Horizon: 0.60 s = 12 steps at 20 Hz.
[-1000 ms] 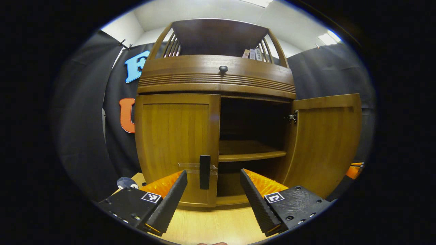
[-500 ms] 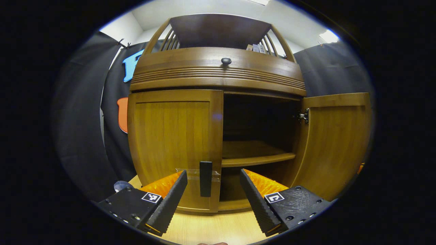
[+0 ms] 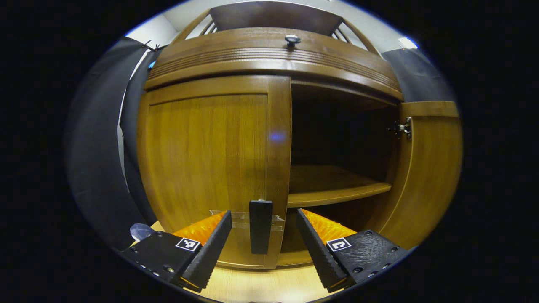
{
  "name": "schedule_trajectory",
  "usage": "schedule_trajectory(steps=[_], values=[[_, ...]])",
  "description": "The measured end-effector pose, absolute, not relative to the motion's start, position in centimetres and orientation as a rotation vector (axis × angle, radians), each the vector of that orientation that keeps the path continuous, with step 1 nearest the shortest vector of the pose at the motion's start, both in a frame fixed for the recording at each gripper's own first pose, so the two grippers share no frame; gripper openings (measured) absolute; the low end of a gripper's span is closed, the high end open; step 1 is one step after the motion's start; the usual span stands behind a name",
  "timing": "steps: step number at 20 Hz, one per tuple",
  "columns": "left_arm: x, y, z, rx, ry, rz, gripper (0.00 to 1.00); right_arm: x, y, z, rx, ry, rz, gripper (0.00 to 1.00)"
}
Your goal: Open the right door of the double-door shoe cabinet with the right hand, and open the left door with the left hand.
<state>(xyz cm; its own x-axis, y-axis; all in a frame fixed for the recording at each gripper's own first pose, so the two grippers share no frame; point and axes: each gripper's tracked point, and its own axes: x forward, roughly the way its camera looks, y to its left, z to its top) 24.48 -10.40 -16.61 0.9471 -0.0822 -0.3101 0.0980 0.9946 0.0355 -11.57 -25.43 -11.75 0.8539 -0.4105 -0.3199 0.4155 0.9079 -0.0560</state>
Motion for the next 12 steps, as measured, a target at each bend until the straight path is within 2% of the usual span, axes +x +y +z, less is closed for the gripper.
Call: schedule_trajectory(steps=[1, 2, 3, 4, 5, 8, 10, 11, 12], values=[[24.7, -10.2, -17.2, 0.042, 0.336, -0.076, 0.93, -11.8, -25.6, -11.7, 0.013, 0.34, -0.441, 0.23], [25.3, -10.1, -17.4, 0.036, 0.339, -0.074, 0.75, -12.0, -25.7, -11.8, 0.012, 0.345, -0.449, 0.28], [25.8, -10.0, -17.4, 0.039, 0.333, -0.07, 0.8, -12.1, -25.8, -11.8, 0.01, 0.35, -0.456, 0.31], [26.0, -9.9, -17.4, 0.047, 0.33, -0.07, 0.74, -12.2, -26.0, -11.9, 0.007, 0.353, -0.464, 0.36], [26.4, -9.9, -17.4, 0.052, 0.325, -0.074, 0.74, -12.3, -26.0, -11.7, 0.005, 0.354, -0.469, 0.42], [27.0, -10.0, -18.0, 0.063, 0.348, -0.097, 0.48, -12.3, -26.0, -11.7, 0.002, 0.356, -0.479, 0.54], [27.2, -10.4, -18.1, 0.054, 0.35, -0.109, 0.29, -12.3, -26.0, -11.7, 0.003, 0.361, -0.486, 0.57], [27.4, -10.4, -18.2, 0.054, 0.351, -0.11, 0.36, -12.2, -25.9, -11.7, 0.004, 0.363, -0.49, 0.59], [27.5, -10.3, -18.2, 0.048, 0.347, -0.113, 0.36, -12.4, -25.9, -11.6, 0.003, 0.363, -0.491, 0.61]])
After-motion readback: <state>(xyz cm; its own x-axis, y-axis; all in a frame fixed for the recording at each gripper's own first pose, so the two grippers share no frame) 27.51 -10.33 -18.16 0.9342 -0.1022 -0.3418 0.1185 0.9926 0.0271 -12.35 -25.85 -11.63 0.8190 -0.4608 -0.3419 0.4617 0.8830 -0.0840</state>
